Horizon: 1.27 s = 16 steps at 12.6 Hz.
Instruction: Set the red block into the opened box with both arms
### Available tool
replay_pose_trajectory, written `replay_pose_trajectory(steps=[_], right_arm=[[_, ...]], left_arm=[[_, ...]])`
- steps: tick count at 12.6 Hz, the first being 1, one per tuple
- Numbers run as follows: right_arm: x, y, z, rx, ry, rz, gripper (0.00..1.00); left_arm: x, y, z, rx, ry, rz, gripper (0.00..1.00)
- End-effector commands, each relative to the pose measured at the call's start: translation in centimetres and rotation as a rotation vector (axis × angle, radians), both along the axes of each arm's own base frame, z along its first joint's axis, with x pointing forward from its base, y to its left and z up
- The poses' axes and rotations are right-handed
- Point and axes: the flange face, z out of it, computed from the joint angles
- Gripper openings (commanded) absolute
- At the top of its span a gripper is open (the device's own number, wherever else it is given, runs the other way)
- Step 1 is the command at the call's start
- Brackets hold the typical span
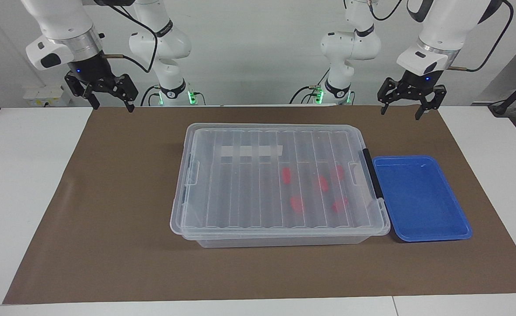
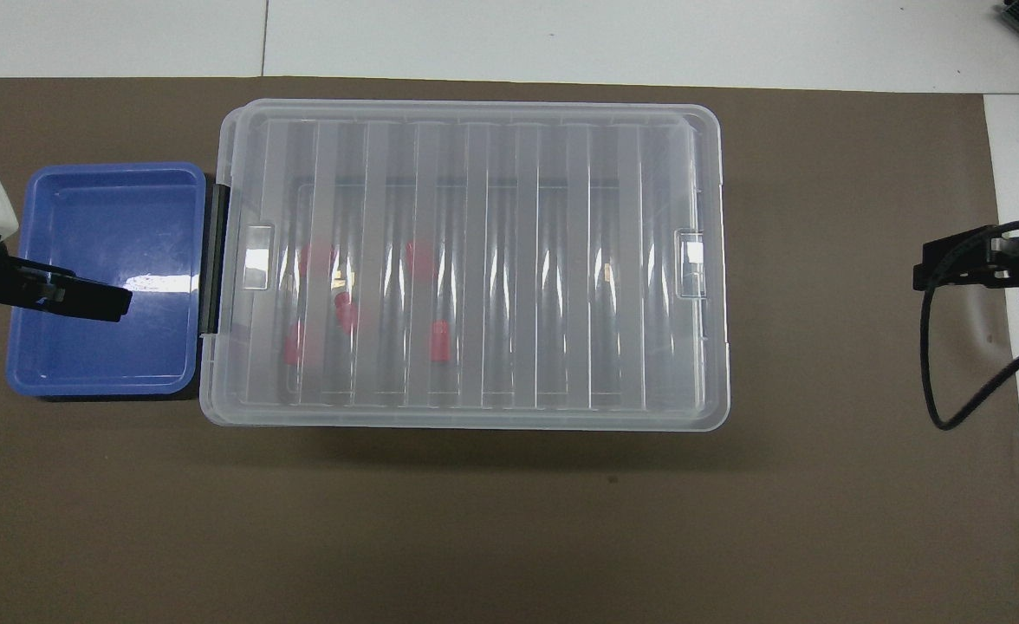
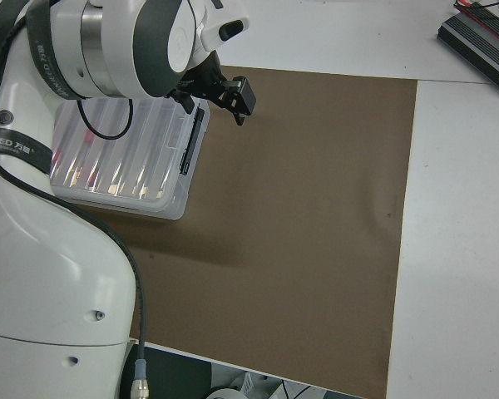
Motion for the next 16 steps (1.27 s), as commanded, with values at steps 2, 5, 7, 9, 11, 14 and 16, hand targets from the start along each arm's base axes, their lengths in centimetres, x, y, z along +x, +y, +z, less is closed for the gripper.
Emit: replay_pose_trajectory(steps=[2, 5, 7, 9, 11, 14, 16], right_arm=[[-1.11, 0.30, -0.40, -0.002, 0.009, 0.042, 1.00], [-1.33, 0.39, -0.38, -0.002, 0.011, 0.043, 1.00], [-1.32, 0.56, -0.57, -0.002, 0.014, 0.049, 1.00], [-1.37, 0.58, -0.50, -0.001, 0.013, 0.048, 1.00], [-1.32, 0.58, -0.58, -0.001, 0.014, 0.046, 1.00], [-1.32, 0.58, -0.58, -0.001, 0.014, 0.046, 1.00], [-1.30, 0.58, -0.56, -0.001, 0.012, 0.045, 1.00]], left_arm=[[-0.78, 0.34, 0.14, -0.016, 0.000, 0.013, 1.00], [-0.78, 0.34, 0.14, -0.016, 0.000, 0.015, 1.00], [-0.74, 0.33, 0.06, -0.016, 0.001, 0.015, 1.00], [-0.78, 0.34, 0.14, -0.016, 0.000, 0.015, 1.00], [-0.78, 0.34, 0.14, -0.016, 0.000, 0.013, 1.00], [-0.75, 0.34, 0.04, -0.016, 0.003, 0.013, 1.00], [-0.78, 0.34, 0.14, -0.016, 0.000, 0.013, 1.00]])
